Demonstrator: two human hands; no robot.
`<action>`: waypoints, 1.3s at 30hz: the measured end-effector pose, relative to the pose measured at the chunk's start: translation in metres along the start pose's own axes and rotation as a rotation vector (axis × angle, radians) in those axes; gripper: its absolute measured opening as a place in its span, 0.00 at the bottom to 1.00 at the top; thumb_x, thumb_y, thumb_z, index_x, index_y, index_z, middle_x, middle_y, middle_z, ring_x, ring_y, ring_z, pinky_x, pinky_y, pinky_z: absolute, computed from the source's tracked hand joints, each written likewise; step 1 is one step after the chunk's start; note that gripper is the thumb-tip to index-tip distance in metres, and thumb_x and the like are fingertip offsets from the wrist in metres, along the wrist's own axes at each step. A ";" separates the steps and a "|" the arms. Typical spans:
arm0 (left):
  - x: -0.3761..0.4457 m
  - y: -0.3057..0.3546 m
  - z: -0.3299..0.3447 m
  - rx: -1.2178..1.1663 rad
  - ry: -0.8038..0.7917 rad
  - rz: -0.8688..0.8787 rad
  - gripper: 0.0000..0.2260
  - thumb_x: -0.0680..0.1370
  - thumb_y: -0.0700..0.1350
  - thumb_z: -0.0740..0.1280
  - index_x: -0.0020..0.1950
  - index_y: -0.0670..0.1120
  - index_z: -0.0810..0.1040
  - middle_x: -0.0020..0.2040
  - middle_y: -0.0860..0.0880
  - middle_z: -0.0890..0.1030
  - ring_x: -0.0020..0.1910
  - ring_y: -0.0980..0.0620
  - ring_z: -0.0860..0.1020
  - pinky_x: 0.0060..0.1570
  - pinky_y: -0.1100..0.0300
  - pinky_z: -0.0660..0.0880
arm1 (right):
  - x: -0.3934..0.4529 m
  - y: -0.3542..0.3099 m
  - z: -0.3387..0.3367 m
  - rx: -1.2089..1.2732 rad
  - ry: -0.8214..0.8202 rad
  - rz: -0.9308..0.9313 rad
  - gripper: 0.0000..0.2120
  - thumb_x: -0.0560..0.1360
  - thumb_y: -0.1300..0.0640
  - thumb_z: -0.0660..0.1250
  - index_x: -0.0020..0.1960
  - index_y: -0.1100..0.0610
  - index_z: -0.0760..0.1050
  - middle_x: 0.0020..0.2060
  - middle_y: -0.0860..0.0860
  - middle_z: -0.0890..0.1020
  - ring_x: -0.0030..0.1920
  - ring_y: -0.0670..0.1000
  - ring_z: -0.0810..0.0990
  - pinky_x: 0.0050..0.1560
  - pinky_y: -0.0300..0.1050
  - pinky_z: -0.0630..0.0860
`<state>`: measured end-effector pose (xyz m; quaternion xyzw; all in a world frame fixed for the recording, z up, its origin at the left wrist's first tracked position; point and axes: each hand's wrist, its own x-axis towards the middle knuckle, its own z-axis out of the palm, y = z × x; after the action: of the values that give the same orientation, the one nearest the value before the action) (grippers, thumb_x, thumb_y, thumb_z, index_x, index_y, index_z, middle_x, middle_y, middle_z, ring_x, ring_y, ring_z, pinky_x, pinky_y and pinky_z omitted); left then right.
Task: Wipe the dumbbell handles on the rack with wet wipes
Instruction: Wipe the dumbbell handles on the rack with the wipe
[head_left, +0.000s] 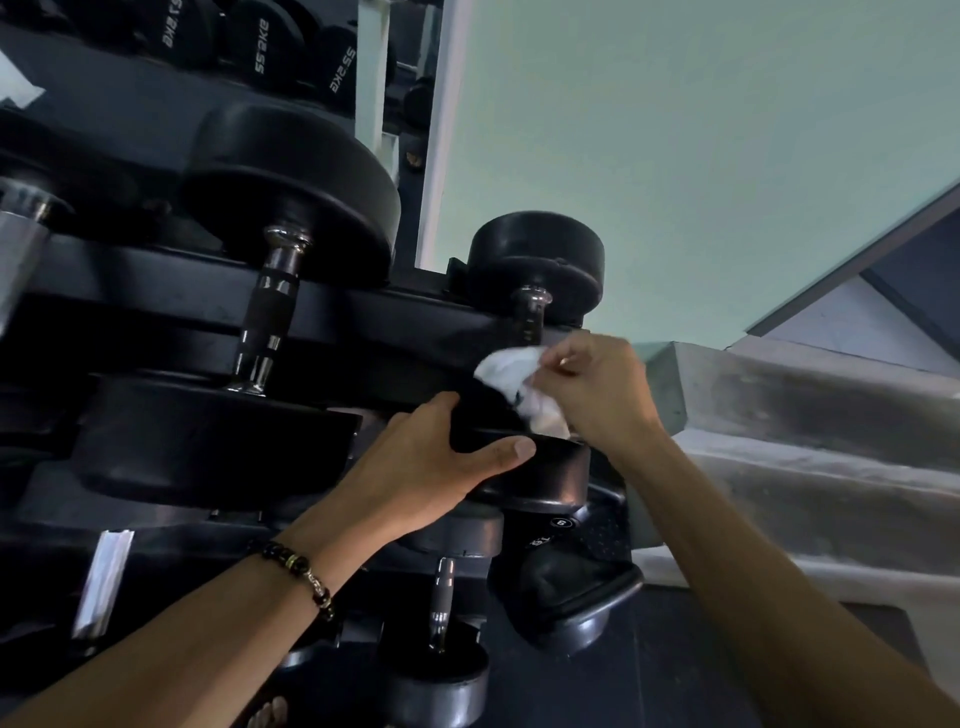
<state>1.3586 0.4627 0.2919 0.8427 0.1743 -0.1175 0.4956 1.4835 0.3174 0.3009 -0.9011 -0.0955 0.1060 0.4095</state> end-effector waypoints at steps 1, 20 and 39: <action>-0.001 0.001 0.000 -0.003 0.004 0.002 0.24 0.68 0.72 0.66 0.54 0.57 0.70 0.45 0.62 0.76 0.45 0.67 0.74 0.41 0.69 0.70 | 0.006 -0.004 0.001 0.033 0.069 -0.024 0.09 0.70 0.62 0.73 0.38 0.50 0.79 0.38 0.47 0.84 0.39 0.46 0.82 0.43 0.43 0.78; 0.000 -0.005 0.004 0.006 -0.019 -0.017 0.49 0.62 0.78 0.60 0.75 0.50 0.63 0.65 0.50 0.77 0.70 0.49 0.69 0.58 0.59 0.68 | 0.014 -0.005 -0.025 -0.828 -0.447 -1.079 0.12 0.72 0.67 0.68 0.53 0.60 0.82 0.58 0.53 0.83 0.48 0.58 0.84 0.43 0.52 0.82; -0.001 -0.008 0.007 -0.026 0.016 0.007 0.36 0.64 0.78 0.61 0.63 0.56 0.71 0.57 0.57 0.79 0.59 0.55 0.76 0.56 0.55 0.75 | 0.011 -0.010 -0.029 -0.688 -0.667 -0.979 0.09 0.73 0.69 0.70 0.47 0.58 0.84 0.52 0.48 0.85 0.52 0.53 0.83 0.51 0.52 0.81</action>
<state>1.3542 0.4600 0.2820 0.8376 0.1767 -0.1069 0.5057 1.5014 0.3057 0.3257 -0.7521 -0.6412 0.1443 0.0493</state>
